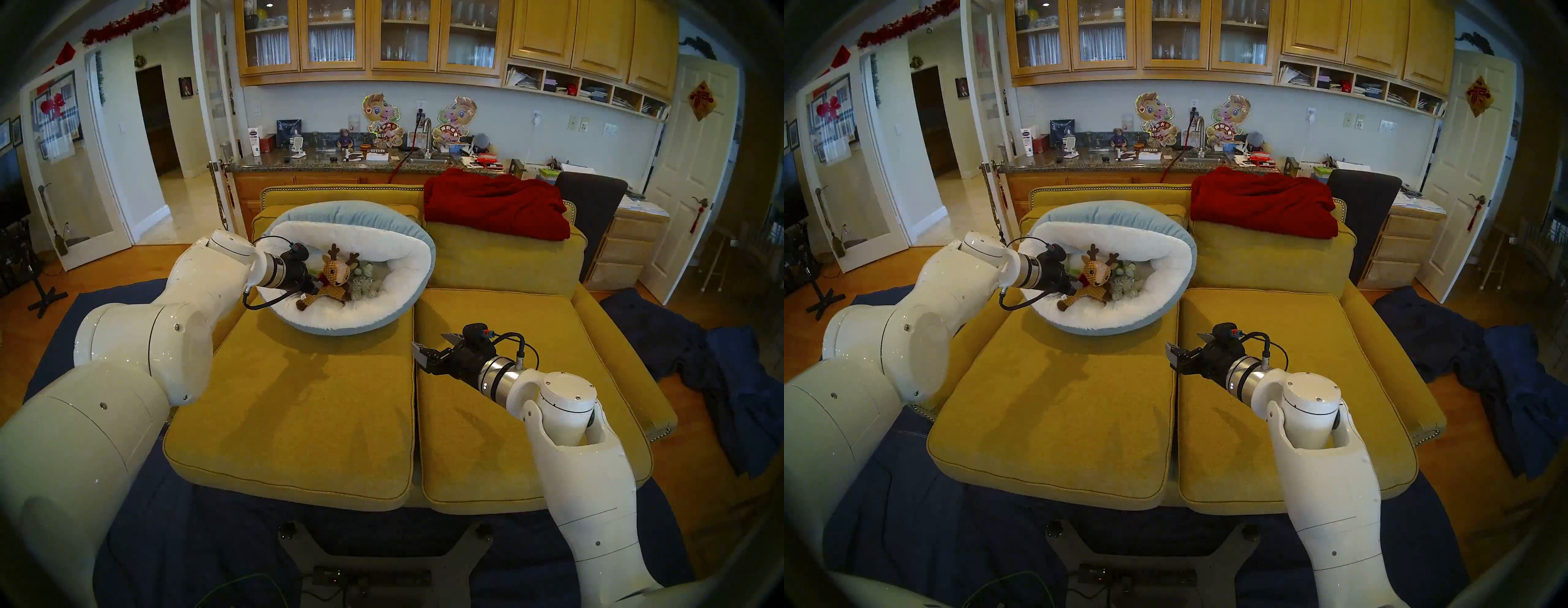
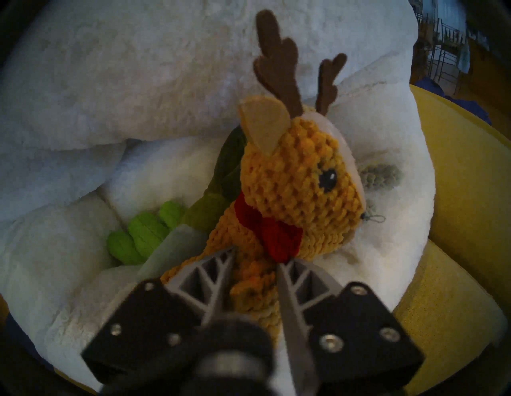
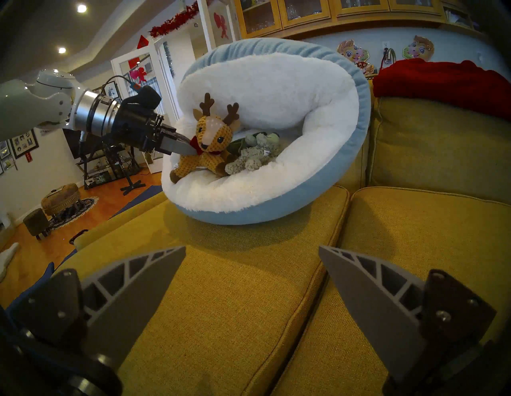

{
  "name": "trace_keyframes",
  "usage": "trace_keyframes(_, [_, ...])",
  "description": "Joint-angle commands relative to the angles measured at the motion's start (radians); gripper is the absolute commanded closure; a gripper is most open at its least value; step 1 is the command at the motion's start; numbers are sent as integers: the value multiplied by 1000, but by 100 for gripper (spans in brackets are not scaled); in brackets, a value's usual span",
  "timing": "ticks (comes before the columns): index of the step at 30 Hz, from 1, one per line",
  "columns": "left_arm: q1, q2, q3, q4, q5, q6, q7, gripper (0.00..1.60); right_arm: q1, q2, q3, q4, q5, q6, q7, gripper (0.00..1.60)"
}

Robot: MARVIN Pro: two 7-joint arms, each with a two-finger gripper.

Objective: Put toys into dog bed

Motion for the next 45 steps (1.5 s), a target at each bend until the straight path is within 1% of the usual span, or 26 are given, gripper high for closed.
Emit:
trace_keyframes(1, [-73,4,-16,-4,-15,-17,-2,41,22,-2,1,-31,1,-5,1,0])
trace_keyframes(2, [-75,5,-18,-2,-16,-19,-4,28,22,-2,2,-31,1,-5,2,0])
trace_keyframes(3, [-77,7,-20,0,-18,-23,-10,24,22,-2,2,-32,1,-5,2,0])
trace_keyframes(5, [-80,10,-25,4,-22,-30,-21,4,22,-3,2,-32,0,-5,2,0])
trace_keyframes(6, [-82,12,-27,6,-25,-32,-26,0,22,-3,2,-33,0,-5,3,0])
trace_keyframes(13, [-90,29,-41,16,-39,-60,-94,0,22,-5,3,-35,-3,-4,4,0])
trace_keyframes(14, [-90,33,-44,18,-42,-66,-107,0,22,-5,4,-35,-3,-4,4,0])
trace_keyframes(15, [-91,40,-49,20,-47,-78,-140,0,22,-5,4,-36,-4,-3,4,0])
trace_keyframes(17, [-91,43,-52,21,-49,-85,-155,0,21,-6,4,-37,-4,-3,4,0])
trace_keyframes(18, [-92,50,-56,22,-54,-97,-191,0,21,-6,5,-37,-5,-2,5,0])
trace_keyframes(20, [-89,57,-56,22,-53,-113,-224,0,21,-7,5,-38,-6,-2,5,0])
trace_keyframes(23, [-81,62,-53,28,-48,-132,-246,0,20,-7,6,-40,-7,0,5,0])
trace_keyframes(28, [-57,56,-43,45,-32,-169,-210,0,20,-9,6,-42,-9,2,5,0])
trace_keyframes(34, [-56,50,-50,57,-32,-165,-164,0,20,-10,7,-41,-11,1,7,0])
trace_keyframes(45, [-71,54,-62,64,-42,-157,-150,0,20,-13,9,-39,-15,0,10,0])
